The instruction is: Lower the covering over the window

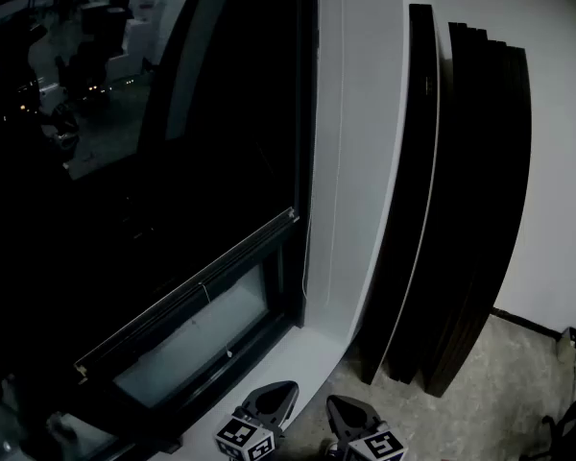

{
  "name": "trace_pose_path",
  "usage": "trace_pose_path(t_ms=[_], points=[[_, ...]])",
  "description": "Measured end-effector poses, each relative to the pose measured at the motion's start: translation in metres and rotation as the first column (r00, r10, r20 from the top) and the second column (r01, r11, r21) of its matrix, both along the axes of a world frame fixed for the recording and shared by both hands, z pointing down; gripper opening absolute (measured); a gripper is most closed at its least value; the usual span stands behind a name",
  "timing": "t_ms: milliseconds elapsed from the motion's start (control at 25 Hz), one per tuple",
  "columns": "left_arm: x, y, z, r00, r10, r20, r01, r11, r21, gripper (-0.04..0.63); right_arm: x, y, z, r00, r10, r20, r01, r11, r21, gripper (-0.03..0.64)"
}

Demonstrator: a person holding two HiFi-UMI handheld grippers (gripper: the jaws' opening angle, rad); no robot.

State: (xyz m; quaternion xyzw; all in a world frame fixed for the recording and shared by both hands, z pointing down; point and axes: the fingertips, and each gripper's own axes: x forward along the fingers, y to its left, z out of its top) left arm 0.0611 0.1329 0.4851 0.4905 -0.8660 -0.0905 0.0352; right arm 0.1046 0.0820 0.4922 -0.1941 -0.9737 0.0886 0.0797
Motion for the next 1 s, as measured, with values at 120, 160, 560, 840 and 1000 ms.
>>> trace_pose_path(t_ms=[120, 160, 560, 840, 1000], points=[[-0.028, -0.027, -0.004, 1.000, -0.020, -0.001, 0.020, 1.000, -0.005, 0.005, -0.031, -0.029, 0.002, 1.000, -0.018, -0.009, 0.018, 1.000, 0.008, 0.011], [-0.037, -0.038, -0.005, 1.000, -0.026, -0.001, 0.026, 1.000, -0.002, 0.005, -0.041, -0.040, 0.000, 1.000, -0.024, -0.010, 0.024, 1.000, 0.013, 0.011], [-0.111, -0.114, -0.023, 0.991, -0.132, 0.033, 0.132, 0.991, 0.003, 0.005, -0.134, -0.130, -0.024, 0.992, -0.124, 0.028, 0.123, 0.992, 0.036, 0.011], [-0.128, -0.137, -0.016, 0.984, -0.174, 0.022, 0.175, 0.983, -0.048, 0.005, -0.193, -0.152, -0.033, 0.979, -0.184, 0.088, 0.180, 0.983, 0.044, 0.011], [-0.138, -0.137, -0.013, 0.982, -0.187, 0.016, 0.187, 0.980, -0.061, 0.005, -0.224, -0.152, -0.041, 0.975, -0.201, 0.093, 0.195, 0.978, 0.071, 0.011]])
